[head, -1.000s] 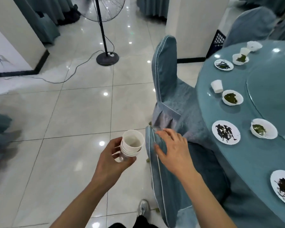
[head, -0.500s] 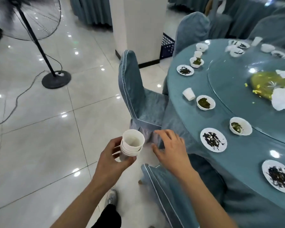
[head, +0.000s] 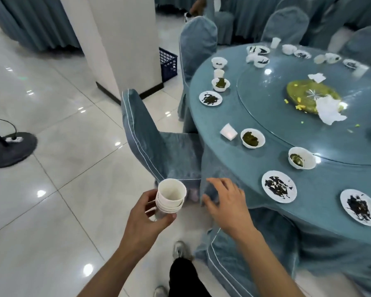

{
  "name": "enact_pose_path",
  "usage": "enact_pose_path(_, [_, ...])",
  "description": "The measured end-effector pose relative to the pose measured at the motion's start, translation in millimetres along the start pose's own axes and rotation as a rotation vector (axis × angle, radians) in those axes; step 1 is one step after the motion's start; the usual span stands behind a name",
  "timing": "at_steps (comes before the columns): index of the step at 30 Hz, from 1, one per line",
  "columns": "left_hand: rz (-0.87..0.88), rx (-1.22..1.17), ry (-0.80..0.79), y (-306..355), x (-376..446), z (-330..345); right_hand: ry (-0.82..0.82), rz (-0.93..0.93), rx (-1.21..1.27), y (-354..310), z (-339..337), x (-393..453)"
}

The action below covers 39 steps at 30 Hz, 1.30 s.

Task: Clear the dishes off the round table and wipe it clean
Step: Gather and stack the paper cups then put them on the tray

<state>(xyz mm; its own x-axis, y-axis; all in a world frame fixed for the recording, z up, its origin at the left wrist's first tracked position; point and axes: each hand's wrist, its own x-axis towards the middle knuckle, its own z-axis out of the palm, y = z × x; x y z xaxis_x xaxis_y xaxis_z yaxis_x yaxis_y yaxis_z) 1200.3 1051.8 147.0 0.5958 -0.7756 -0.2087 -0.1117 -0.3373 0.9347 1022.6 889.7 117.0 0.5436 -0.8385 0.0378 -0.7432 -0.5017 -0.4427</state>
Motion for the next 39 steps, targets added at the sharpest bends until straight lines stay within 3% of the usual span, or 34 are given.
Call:
enact_pose_path(14, [0.005, 0.108, -0.214, 40.8, 217.0, 21.7, 0.061, 0.265, -0.088, 84.6, 30.2, 243.8])
enact_pose_path(21, [-0.054, 0.125, -0.221, 39.7, 269.6, 24.4, -0.072, 0.354, -0.309, 121.0, 42.0, 338.9])
enact_pose_path(25, [-0.062, 0.134, -0.217, 40.8, 286.3, 17.7, -0.204, 0.379, -0.393, 128.3, 53.9, 363.3])
enact_pose_path(32, [-0.047, 0.094, -0.203, 47.1, 307.6, -9.8, -0.148, 0.435, -0.373, 127.5, 70.5, 365.7])
enact_pose_path(39, [-0.003, 0.064, -0.201, 48.2, 331.3, -51.1, -0.259, 0.705, -0.236, 89.8, 84.3, 363.0])
